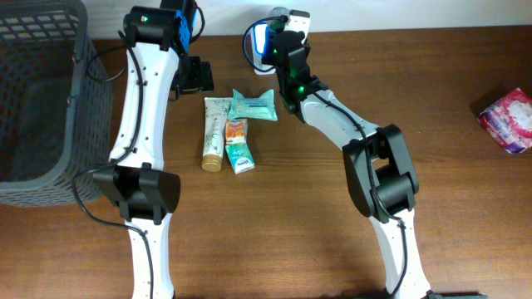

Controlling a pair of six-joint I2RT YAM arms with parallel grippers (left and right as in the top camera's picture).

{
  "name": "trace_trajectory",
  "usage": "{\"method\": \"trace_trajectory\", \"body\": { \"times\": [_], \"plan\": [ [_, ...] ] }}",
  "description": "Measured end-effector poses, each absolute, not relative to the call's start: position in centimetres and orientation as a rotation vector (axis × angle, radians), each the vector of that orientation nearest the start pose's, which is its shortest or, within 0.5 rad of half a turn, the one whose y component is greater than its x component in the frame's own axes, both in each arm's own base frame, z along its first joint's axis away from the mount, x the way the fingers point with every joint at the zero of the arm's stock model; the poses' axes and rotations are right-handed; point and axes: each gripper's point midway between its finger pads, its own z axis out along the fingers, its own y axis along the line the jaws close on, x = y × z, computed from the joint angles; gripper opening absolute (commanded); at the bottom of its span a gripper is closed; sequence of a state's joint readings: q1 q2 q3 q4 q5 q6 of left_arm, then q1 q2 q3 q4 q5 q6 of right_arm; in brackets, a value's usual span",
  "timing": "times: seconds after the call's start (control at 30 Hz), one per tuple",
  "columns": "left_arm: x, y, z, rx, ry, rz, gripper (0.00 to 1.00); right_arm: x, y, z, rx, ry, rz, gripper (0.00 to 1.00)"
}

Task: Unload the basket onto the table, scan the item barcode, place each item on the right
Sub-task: 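Carry the jar to the far right beside the pink pack, release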

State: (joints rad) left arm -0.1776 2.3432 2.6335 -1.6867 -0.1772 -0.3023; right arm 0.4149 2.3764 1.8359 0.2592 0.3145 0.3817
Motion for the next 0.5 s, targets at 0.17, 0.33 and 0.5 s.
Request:
{"method": "trace_trajectory", "body": {
  "times": [0.17,0.33,0.5],
  "plan": [
    [46.2,-5.2,19.1,-0.205,2.917,0.192,0.99,64.1,23.5,15.7,0.151,1.835,0.281,0.55],
    [46.2,-5.2,19.1,-0.205,2.919,0.192,0.99,63.4,19.5,15.9,0.209,1.92,0.139,0.54],
    [46.2,-5.2,19.1,-0.205,2.918,0.192,0.99,61.7,4.8,23.7,0.414,1.934,-0.04,0.59]
  ]
}}
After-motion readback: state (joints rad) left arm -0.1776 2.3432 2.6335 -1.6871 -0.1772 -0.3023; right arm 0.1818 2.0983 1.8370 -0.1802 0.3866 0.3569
